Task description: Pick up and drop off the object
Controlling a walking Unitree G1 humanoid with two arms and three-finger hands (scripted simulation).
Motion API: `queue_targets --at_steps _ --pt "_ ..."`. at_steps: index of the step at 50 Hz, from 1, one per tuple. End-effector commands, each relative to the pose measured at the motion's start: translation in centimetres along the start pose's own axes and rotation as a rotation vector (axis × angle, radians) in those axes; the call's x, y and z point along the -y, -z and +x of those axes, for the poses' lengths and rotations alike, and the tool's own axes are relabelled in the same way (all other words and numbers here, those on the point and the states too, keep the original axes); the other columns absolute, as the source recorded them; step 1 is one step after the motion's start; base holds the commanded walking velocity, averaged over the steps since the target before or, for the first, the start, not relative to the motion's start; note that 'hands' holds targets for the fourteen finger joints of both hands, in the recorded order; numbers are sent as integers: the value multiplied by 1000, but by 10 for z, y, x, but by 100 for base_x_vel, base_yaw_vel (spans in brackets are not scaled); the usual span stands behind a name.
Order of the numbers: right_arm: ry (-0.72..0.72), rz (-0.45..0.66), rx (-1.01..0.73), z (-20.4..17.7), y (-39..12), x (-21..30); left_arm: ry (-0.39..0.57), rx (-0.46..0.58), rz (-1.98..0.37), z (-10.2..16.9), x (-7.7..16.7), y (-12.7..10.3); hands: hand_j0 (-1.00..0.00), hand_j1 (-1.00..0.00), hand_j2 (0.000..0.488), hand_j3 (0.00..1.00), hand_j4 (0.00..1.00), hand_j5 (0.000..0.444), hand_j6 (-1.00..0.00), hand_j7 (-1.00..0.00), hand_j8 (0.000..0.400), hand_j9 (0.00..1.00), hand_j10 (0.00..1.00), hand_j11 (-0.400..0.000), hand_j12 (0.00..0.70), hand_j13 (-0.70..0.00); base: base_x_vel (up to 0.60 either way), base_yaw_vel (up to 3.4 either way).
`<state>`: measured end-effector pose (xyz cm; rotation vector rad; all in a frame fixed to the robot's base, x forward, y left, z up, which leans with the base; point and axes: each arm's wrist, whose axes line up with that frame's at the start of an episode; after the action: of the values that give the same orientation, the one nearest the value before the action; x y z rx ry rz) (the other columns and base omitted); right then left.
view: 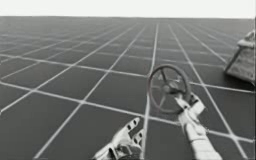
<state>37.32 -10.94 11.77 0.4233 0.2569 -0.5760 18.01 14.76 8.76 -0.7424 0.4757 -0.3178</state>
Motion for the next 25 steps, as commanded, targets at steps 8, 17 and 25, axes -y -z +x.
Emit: queue_targets --at_steps 8,17,25 --pt "-10 39 32 0 -12 1 11 2 22 1 6 -2 0 0 0 1000 1000 0 0 0 0 1000 1000 -400 0 -700 57 5" --pt "-10 39 32 0 -12 1 11 2 22 1 6 -2 0 0 0 1000 1000 0 0 0 0 1000 1000 -400 0 -700 57 6" --pt "-10 39 32 0 -12 1 11 2 22 1 6 -2 0 0 0 1000 1000 0 0 0 0 1000 1000 -400 0 -700 59 2"
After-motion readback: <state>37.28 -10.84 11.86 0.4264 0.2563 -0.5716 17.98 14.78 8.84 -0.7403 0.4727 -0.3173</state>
